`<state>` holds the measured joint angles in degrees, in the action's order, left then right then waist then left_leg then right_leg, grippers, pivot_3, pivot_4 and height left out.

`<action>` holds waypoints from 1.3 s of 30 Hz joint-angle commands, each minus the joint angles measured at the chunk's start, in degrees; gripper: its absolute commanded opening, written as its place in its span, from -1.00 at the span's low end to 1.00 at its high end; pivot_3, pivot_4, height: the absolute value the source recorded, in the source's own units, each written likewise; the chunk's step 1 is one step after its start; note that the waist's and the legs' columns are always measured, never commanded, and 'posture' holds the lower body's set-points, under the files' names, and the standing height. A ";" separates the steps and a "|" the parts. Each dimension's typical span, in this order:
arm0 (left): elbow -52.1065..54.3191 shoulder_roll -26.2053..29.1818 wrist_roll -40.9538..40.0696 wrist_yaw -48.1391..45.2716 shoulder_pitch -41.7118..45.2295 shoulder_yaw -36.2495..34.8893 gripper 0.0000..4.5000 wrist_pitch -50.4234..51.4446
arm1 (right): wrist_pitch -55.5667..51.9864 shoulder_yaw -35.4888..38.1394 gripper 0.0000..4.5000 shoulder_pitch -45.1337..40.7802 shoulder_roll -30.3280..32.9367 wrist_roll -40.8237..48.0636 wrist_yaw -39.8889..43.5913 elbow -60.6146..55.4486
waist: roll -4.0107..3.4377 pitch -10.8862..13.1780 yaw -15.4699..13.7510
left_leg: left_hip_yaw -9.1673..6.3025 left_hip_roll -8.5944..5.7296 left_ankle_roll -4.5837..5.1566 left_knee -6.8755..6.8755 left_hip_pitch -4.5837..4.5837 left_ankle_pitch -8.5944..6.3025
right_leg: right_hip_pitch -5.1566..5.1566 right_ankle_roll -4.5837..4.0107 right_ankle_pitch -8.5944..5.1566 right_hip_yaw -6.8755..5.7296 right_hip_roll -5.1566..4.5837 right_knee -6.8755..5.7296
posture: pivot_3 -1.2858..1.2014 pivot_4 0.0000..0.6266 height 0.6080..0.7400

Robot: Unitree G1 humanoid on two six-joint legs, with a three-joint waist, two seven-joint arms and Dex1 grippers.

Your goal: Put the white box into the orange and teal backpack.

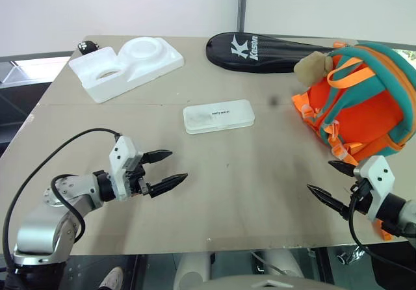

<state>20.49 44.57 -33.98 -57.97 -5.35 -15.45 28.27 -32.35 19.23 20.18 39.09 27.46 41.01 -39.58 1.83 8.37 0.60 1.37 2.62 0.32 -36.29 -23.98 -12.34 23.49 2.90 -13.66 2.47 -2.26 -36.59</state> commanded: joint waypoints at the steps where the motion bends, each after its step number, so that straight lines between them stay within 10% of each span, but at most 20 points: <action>1: 0.62 -0.97 -2.31 2.71 1.75 -2.06 1.00 1.52 | 0.81 -1.27 0.96 -4.12 -2.68 0.11 -3.62 -1.48 | 0.01 0.00 0.01 | 0.01 0.00 0.00 0.00 0.00 0.00 | 0.00 0.00 0.00 0.00 0.00 0.00 | 0.03 -0.52 1.00; 8: 0.93 -9.18 -4.94 21.08 9.13 -3.69 1.00 9.80 | -8.49 -14.62 0.96 -23.76 -11.48 -2.97 -16.66 2.61 | 0.11 0.07 0.16 | -0.05 0.09 0.01 -0.12 0.16 0.03 | -0.04 0.21 -0.07 0.03 0.18 -0.11 | 0.03 -0.52 1.00; 11: -2.21 -15.17 -3.31 34.15 14.87 -5.70 1.00 12.16 | -10.50 -18.55 0.41 -32.50 -17.51 -6.93 -23.58 10.43 | 0.15 0.05 -0.07 | -0.09 -0.03 0.01 -0.13 0.07 0.03 | -0.07 -0.05 0.08 0.03 0.19 -0.18 | 0.03 -0.52 1.00; 18: -10.67 -17.83 5.02 46.01 25.78 -2.42 -0.42 13.53 | -6.34 -24.40 -1.00 -52.10 -31.13 -18.97 -37.30 36.45 | 0.22 0.06 0.20 | -0.14 -0.08 -0.01 -0.08 -0.04 0.03 | 0.01 0.17 0.24 0.05 0.28 -0.22 | 0.03 -0.52 1.00; 29: -22.44 -12.83 13.87 32.29 32.91 12.22 -0.63 10.16 | 14.51 -25.67 -1.00 -70.85 -36.50 -22.60 -25.36 81.85 | 0.17 0.10 0.64 | -0.14 -0.15 -0.03 0.01 -0.21 0.03 | 0.15 0.19 0.24 0.01 0.23 -0.18 | 0.03 -0.52 1.00; 39: -1.07 -7.49 7.70 24.45 16.26 8.12 -0.63 17.64 | -6.38 -30.53 -1.00 -49.72 -26.63 -16.12 -9.21 38.21 | 0.11 0.12 1.68 | -0.25 -0.08 -0.03 0.03 -0.41 0.01 | 0.25 0.19 0.24 -0.03 0.14 -0.21 | 0.03 -0.52 1.00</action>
<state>12.58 36.21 -23.27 -31.86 12.23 -6.06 44.30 -32.68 -8.45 -32.06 12.23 8.08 28.94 10.71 1.94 8.49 2.28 1.09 2.57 0.29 -36.27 -24.39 -12.33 23.75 3.08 -13.42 2.43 -2.12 -36.82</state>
